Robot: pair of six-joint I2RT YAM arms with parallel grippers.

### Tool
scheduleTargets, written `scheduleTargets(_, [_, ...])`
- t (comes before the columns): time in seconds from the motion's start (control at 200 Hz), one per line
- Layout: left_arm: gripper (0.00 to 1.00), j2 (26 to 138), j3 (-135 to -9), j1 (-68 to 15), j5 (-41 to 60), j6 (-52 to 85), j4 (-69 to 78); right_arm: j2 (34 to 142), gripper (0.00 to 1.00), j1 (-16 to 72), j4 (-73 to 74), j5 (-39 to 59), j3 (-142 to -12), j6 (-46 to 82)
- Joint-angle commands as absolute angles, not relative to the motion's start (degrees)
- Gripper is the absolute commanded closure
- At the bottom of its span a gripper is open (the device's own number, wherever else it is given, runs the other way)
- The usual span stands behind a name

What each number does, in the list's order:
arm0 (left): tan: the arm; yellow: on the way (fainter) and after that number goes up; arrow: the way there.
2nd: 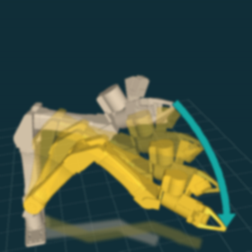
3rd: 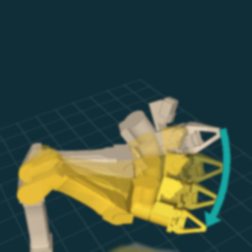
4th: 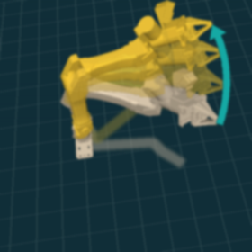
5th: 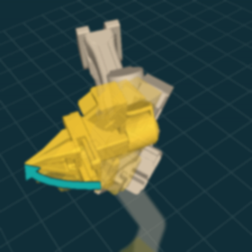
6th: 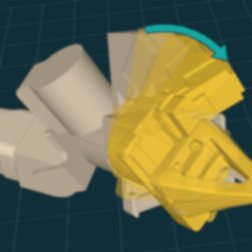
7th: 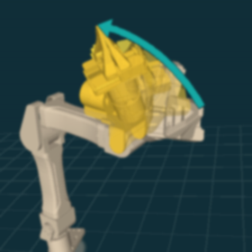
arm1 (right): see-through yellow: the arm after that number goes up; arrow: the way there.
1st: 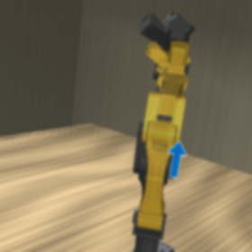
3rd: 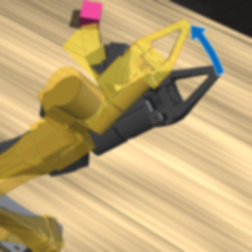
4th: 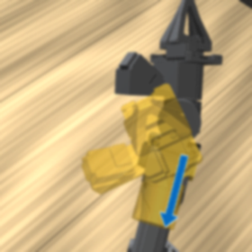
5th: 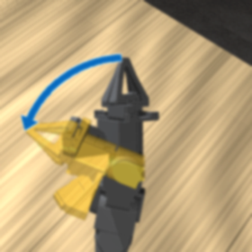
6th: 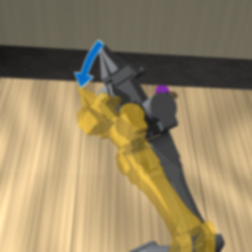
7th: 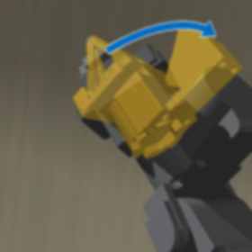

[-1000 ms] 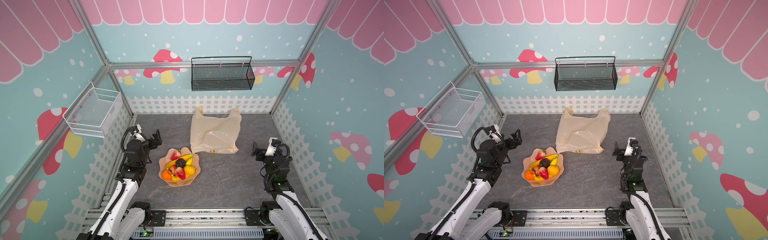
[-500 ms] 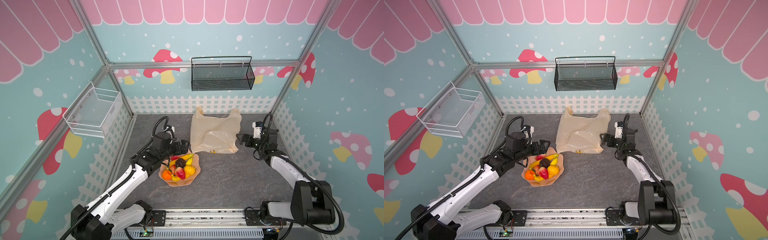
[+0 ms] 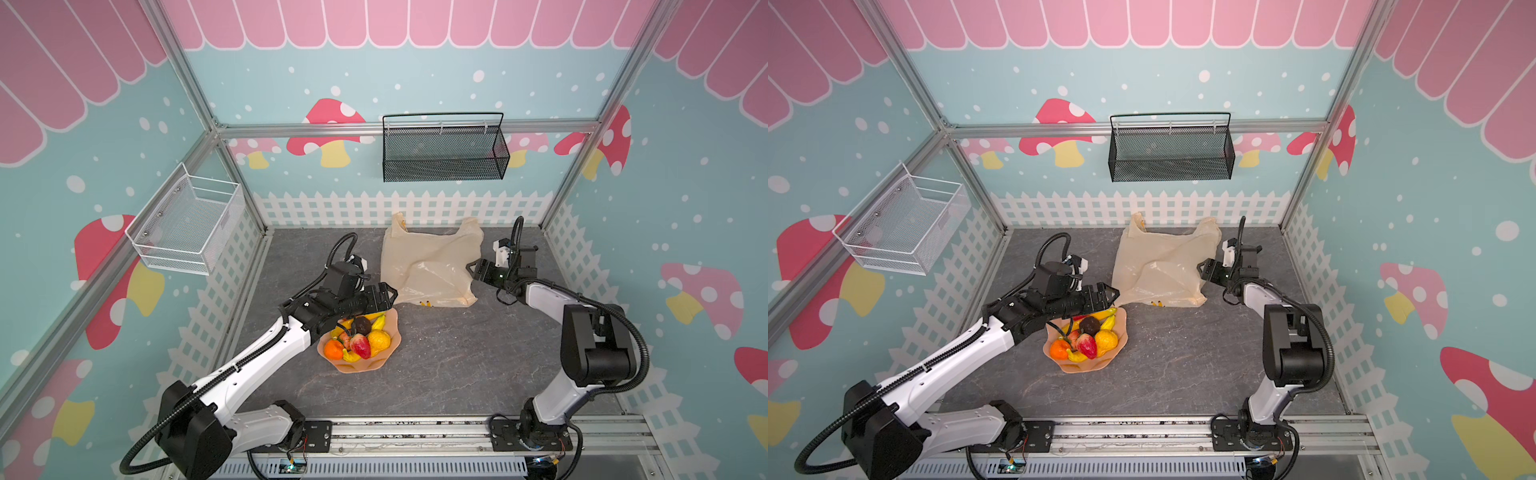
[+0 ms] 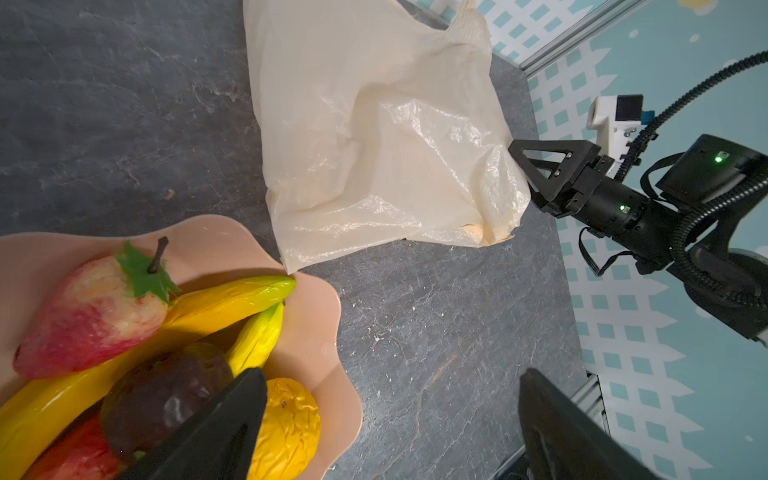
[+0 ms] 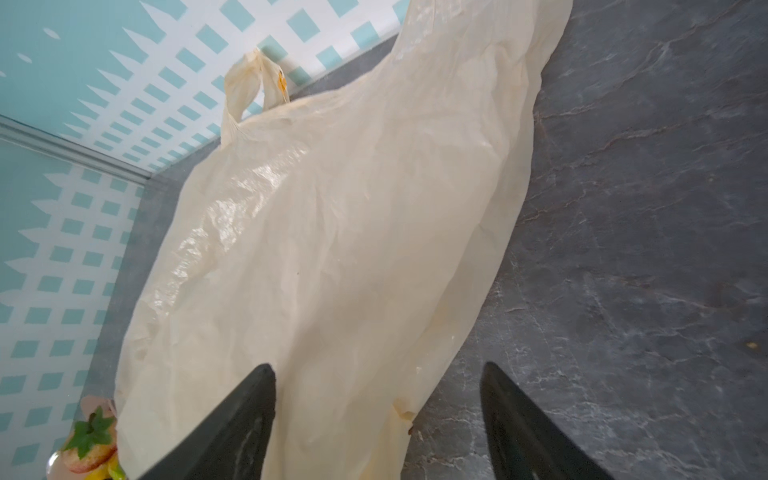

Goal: Place the fruits into the plastic bag

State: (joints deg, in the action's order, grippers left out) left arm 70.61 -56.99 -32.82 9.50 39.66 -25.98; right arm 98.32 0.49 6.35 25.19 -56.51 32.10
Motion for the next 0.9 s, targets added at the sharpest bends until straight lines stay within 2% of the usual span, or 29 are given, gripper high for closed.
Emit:
scheduleTargets(0.0, [0.06, 72.27, -59.40, -33.27, 11.14, 42.58, -27.04, 99.73, 0.30, 1.12, 6.33, 25.47, -58.05, 34.26])
scheduleTargets(0.06, [0.06, 73.30, -59.96, -33.32, 11.36, 42.74, -27.03, 100.01, 0.40, 1.23, 6.87, 24.84, -58.18, 34.19])
scheduleTargets(0.19, [0.06, 75.85, -61.63, -33.65, 12.25, 42.89, -26.98, 100.80, 0.72, 1.32, 6.88, 25.26, -58.71, 33.78])
scheduleTargets(0.29, [0.08, 78.69, -63.93, -34.07, 13.19, 43.16, -26.88, 98.05, 0.88, 1.43, 7.55, 24.51, -58.02, 33.20])
scheduleTargets(0.54, [0.12, 88.20, -70.94, -35.24, 13.72, 44.73, -26.18, 88.54, 1.00, 1.40, 7.26, 21.19, -56.93, 28.21])
scheduleTargets(0.895, [0.19, 103.23, -85.37, -38.72, 17.33, 47.85, -24.45, 71.80, 1.00, 1.90, 7.95, 20.04, -54.27, 17.40])
